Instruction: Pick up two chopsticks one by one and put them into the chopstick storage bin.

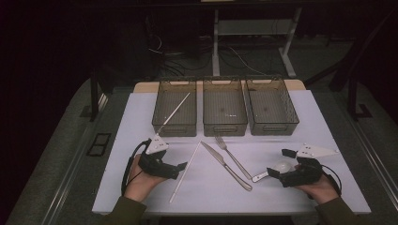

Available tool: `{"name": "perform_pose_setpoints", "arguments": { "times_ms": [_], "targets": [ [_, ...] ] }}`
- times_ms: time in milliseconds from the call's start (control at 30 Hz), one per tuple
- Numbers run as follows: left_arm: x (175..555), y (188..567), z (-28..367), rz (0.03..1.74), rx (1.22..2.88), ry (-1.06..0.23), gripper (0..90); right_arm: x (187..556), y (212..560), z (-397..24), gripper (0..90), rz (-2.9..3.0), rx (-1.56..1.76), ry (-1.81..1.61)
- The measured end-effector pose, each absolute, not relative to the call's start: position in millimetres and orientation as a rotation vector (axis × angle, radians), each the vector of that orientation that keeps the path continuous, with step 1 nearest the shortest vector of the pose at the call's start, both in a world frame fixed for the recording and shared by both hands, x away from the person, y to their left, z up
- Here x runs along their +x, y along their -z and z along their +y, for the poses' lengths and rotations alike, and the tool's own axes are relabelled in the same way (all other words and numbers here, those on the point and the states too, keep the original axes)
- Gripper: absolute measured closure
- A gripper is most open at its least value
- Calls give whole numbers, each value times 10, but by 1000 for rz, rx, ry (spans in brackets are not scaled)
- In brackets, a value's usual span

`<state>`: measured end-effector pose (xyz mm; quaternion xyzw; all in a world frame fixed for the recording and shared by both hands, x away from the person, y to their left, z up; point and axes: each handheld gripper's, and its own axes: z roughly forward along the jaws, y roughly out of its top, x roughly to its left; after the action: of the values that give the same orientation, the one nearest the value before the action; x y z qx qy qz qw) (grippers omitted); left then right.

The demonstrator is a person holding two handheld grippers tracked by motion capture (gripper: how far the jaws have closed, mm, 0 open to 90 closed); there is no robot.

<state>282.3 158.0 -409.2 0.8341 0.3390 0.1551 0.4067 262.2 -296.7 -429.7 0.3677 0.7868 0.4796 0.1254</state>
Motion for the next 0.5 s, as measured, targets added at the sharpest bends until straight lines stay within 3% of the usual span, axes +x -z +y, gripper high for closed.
{"name": "perform_pose_setpoints", "arguments": {
  "times_ms": [500],
  "targets": [
    [2637,4226,1530,853,2165,-276,543,2617,4300,-2957,20,2295,1075,-1392]
  ]
}}
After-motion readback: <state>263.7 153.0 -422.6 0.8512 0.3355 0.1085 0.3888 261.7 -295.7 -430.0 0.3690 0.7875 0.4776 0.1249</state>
